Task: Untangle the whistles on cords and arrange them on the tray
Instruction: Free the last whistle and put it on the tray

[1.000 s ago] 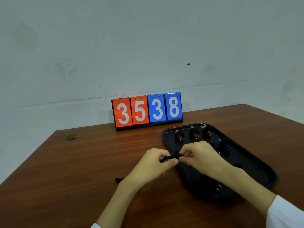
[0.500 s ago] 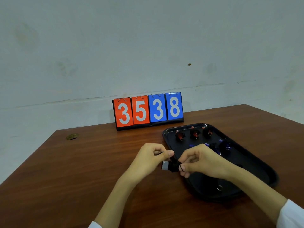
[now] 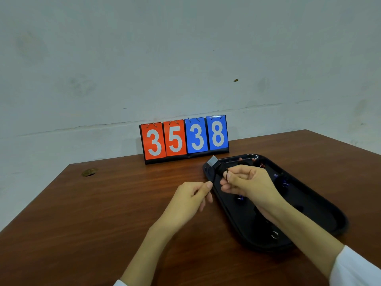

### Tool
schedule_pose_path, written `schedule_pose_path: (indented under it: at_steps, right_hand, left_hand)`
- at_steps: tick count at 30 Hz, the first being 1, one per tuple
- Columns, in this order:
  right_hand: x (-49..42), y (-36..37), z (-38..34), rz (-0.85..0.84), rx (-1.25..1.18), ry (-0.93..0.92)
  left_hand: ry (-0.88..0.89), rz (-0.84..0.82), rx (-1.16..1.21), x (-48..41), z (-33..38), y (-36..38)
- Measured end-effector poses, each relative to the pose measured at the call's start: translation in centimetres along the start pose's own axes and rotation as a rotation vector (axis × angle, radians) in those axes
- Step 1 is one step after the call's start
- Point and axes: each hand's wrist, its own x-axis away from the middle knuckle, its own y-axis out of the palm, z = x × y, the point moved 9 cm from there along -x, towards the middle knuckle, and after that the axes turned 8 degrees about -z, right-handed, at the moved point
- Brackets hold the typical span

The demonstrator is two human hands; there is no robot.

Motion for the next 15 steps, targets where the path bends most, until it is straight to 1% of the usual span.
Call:
schedule_pose_path:
  at_steps: [2,4,6,8,12,15]
  right_hand:
    - [-0.1,-0.6,0.1,0.074,-0.01,-0.011]
    - [-0.2,-1.1,0.3,0.125,0.055,-0.006]
    - [-0.1,-1.4,0.3,0.165,0.202,-0.013]
    - [0.0,-1.7,0.2,0.199,0.406,-0.027]
    - [0.3,-1.4,0.1,0.182,0.818,-0.056]
    - [0.5,-0.7,0.6,0.095,0.972,-0.059]
  left_hand:
    - [0.016,-0.03,-0.079,0.1,0.3,0.8]
    - [0.025,-0.061,-0.114,0.3,0.6,1.6]
    - [0.036,-0.066,-0.117,0.4,0.9,1.7]
    - [0.046,-0.061,-0.109,0.5,1.4,1.6]
    - [0.055,-0.04,-0.091,0.7,2.0,1.0]
    - [0.067,-0.018,-0.076,0.8,2.0,0.6]
